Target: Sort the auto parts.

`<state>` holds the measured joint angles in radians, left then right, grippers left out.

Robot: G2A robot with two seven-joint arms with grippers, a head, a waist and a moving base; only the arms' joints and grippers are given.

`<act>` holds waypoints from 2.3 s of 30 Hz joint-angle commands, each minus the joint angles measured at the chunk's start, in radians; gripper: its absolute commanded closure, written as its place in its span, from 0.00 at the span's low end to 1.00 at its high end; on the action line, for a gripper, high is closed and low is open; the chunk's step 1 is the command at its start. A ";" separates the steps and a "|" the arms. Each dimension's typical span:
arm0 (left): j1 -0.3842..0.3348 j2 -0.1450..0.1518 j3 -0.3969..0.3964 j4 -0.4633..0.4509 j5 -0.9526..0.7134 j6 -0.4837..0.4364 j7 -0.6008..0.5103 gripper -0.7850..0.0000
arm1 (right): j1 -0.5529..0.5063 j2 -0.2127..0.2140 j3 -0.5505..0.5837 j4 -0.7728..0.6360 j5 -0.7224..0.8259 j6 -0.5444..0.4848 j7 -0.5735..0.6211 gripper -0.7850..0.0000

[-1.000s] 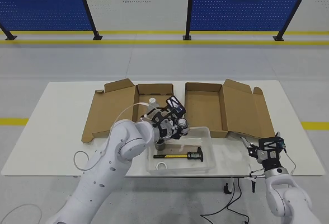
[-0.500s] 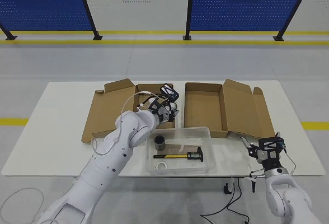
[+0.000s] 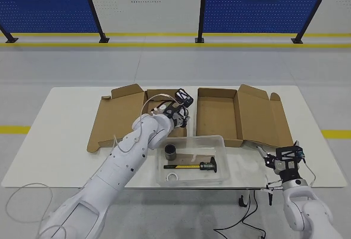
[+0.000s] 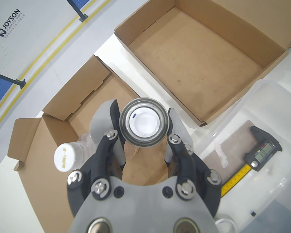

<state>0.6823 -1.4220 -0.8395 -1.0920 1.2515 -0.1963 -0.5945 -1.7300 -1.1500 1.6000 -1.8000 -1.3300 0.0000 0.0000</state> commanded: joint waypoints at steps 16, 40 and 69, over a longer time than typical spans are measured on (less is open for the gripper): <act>-0.089 -0.071 0.078 0.303 -0.024 0.002 0.124 1.00 | 0.000 0.000 0.000 0.000 0.000 0.000 0.000 0.00; -0.131 -0.122 0.086 0.450 -0.049 -0.005 0.165 0.58 | 0.000 0.000 0.000 0.000 0.000 0.000 0.000 0.00; -0.119 -0.121 0.048 0.380 0.023 0.011 0.173 0.34 | 0.000 0.000 0.000 0.000 0.000 0.000 0.000 0.00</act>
<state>0.5598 -1.5442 -0.7891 -0.7018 1.2719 -0.1846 -0.4198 -1.7300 -1.1500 1.6000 -1.8000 -1.3300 0.0000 0.0000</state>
